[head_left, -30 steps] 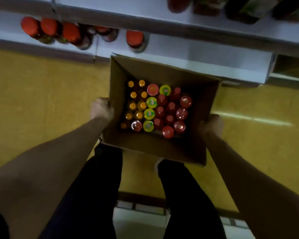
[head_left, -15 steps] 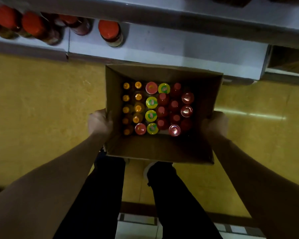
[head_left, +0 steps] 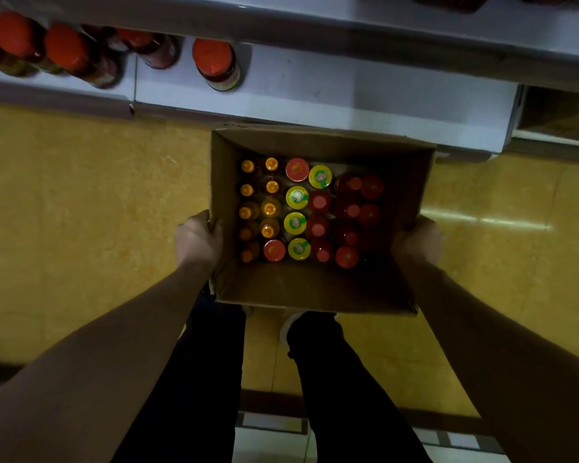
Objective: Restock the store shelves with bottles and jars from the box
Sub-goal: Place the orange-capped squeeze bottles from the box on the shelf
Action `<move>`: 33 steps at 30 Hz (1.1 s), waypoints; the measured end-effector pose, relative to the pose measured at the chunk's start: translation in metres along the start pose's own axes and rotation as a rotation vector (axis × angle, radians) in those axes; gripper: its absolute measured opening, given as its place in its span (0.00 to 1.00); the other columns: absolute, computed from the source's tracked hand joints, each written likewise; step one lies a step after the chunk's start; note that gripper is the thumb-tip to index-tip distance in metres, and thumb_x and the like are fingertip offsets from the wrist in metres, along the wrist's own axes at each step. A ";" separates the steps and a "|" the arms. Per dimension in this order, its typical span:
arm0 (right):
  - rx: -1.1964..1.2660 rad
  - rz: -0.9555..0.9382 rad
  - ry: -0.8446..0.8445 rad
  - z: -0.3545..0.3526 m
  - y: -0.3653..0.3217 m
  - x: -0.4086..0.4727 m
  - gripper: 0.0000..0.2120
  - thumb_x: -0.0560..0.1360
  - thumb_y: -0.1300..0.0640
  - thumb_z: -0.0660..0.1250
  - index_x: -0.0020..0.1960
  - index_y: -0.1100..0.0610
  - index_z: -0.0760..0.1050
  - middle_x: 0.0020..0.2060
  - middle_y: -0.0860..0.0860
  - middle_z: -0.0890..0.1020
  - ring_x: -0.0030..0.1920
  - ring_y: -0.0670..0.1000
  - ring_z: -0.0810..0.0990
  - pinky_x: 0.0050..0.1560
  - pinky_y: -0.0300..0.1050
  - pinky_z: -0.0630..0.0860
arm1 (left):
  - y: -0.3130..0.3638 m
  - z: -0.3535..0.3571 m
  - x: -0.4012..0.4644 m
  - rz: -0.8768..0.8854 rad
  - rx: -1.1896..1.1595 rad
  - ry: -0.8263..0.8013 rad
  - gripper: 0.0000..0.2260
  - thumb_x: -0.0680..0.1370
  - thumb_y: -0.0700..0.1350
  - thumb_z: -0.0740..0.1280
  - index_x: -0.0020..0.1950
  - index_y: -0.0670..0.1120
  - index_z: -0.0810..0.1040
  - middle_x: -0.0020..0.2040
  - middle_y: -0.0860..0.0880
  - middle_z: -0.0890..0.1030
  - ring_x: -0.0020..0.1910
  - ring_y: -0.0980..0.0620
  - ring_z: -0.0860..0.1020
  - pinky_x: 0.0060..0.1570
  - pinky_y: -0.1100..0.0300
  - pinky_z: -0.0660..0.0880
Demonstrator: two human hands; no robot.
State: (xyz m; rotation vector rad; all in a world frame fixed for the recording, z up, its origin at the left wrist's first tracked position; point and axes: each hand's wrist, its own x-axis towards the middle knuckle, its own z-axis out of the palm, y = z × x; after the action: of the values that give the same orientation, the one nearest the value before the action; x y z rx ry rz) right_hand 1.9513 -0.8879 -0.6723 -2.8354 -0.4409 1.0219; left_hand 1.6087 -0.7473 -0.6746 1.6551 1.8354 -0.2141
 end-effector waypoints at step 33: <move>0.064 -0.617 -0.135 0.192 -0.161 0.043 0.19 0.79 0.52 0.73 0.68 0.57 0.79 0.63 0.56 0.82 0.65 0.57 0.80 0.65 0.49 0.75 | 0.070 0.097 0.112 -0.064 -0.213 0.025 0.26 0.82 0.44 0.67 0.78 0.43 0.63 0.71 0.40 0.75 0.71 0.43 0.74 0.68 0.54 0.71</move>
State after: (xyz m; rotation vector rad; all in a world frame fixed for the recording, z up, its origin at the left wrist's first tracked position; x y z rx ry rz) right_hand 1.8223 -0.7235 -0.8166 -2.3218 -1.1733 1.0533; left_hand 1.7092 -0.6916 -0.7915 1.4598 1.8616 -0.0233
